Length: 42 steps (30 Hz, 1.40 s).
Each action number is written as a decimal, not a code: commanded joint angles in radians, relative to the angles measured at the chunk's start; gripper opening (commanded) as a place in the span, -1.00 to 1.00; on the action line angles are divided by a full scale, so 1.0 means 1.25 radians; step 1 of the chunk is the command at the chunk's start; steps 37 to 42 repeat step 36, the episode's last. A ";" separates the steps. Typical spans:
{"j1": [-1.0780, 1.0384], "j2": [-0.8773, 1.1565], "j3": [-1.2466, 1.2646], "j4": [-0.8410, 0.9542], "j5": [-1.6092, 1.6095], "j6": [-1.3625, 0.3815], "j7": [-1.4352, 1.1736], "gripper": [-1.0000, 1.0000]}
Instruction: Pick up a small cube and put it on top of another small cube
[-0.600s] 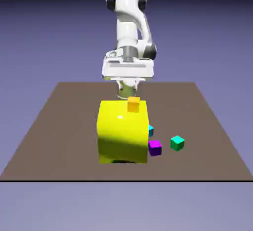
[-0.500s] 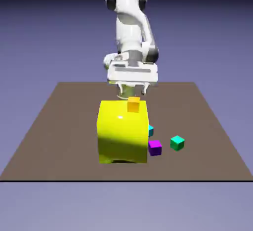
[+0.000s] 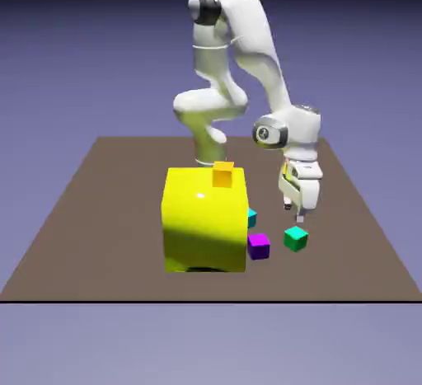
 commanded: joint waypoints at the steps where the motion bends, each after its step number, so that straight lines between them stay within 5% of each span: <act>1: 0.013 0.027 0.009 0.006 -0.023 -0.013 -0.035 0.00; 10: 0.102 0.232 -0.120 0.073 -0.263 0.085 0.115 0.00; 11: 0.102 0.232 -0.120 0.073 -0.263 0.085 0.115 -1.00; 18: 0.031 0.059 0.007 0.015 -0.054 -0.017 -0.052 -1.00; 25: 0.001 -0.125 -0.166 -0.045 0.137 -0.141 -0.093 -1.00; 33: 0.013 0.052 -0.230 -0.034 0.000 0.019 0.012 -1.00; 34: 0.013 0.052 -0.230 -0.034 0.000 0.019 0.012 1.00; 42: 0.011 0.023 -0.219 -0.036 0.023 -0.007 -0.005 1.00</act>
